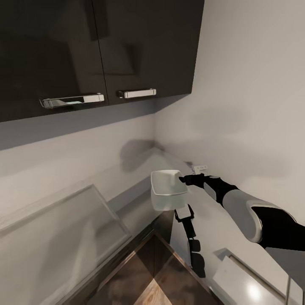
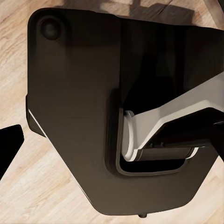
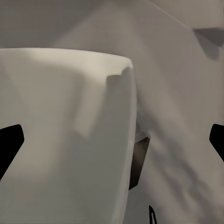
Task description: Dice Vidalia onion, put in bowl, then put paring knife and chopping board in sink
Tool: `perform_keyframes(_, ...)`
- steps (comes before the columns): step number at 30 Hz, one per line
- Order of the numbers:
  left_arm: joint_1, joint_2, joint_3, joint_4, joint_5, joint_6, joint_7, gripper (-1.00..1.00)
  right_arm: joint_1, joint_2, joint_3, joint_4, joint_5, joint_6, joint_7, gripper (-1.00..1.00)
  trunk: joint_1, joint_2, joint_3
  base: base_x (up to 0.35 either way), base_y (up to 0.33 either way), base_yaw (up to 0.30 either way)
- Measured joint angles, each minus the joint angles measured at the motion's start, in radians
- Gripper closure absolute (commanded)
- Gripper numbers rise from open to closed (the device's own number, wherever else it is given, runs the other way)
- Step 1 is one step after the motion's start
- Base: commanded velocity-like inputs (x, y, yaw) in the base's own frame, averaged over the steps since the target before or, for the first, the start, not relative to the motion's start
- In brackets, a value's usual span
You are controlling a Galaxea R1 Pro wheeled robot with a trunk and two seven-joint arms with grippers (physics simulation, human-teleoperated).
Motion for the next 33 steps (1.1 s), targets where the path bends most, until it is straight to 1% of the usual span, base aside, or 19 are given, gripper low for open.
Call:
perform_keyframes(9, 0.000, 0.000, 0.000, 0.000, 0.000, 0.000, 0.000, -1.00, 0.000, 0.000, 0.000, 0.000, 0.000, 0.001, 0.000, -1.00, 0.000, 0.000, -0.003, 0.000, 0.000, 0.000)
perform_keyframes(33, 0.000, 0.000, 0.000, 0.000, 0.000, 0.001, 0.000, -1.00, 0.000, 0.000, 0.000, 0.000, -0.001, 0.001, 0.000, -1.00, 0.000, 0.000, -0.040, 0.000, 0.000, 0.000)
